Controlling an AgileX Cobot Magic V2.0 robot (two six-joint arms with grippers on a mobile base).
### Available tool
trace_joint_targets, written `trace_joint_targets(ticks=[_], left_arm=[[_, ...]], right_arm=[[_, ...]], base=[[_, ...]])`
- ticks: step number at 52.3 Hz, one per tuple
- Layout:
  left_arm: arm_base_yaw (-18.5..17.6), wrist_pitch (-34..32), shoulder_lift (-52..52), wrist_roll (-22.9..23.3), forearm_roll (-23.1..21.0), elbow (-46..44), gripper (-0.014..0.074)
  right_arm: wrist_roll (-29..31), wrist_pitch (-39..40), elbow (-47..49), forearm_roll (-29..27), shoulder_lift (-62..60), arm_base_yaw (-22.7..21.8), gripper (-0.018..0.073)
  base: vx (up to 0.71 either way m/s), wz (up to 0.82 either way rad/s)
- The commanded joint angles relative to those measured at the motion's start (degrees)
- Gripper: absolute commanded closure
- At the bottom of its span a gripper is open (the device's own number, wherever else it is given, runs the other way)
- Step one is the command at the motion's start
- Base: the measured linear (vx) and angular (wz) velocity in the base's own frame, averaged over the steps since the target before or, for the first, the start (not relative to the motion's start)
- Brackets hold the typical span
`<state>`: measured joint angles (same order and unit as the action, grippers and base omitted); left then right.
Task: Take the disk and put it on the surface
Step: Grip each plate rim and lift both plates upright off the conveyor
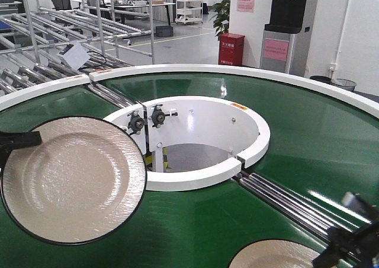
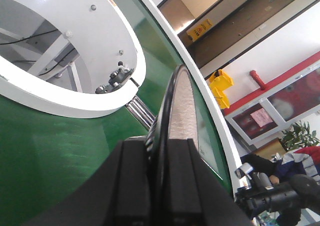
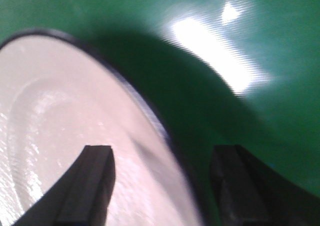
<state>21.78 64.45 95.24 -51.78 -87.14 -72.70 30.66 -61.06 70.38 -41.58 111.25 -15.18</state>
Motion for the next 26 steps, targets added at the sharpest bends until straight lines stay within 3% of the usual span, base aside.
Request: trace_joint_targets(ticks=[1, 9, 26], left_arm=[[0.04, 2.27, -3.01, 1.05, -8.31, -1.61, 0.0604], [0.04, 2.27, -3.01, 1.18, -8.31, -1.61, 0.0604], [0.51, 2.72, -3.01, 3.98, -8.25, -1.61, 0.0604]], right_arm=[[0.55, -0.84, 1.64, -2.59, -1.78, 1.48, 0.0172], [0.5, -3.1, 1.64, -6.24, -1.87, 1.5, 0.0576], [0.91, -9.14, 1.64, -21.54, -7.82, -1.47, 0.057]], base=[[0.0, 0.0], [0.0, 0.0], [0.0, 0.0]])
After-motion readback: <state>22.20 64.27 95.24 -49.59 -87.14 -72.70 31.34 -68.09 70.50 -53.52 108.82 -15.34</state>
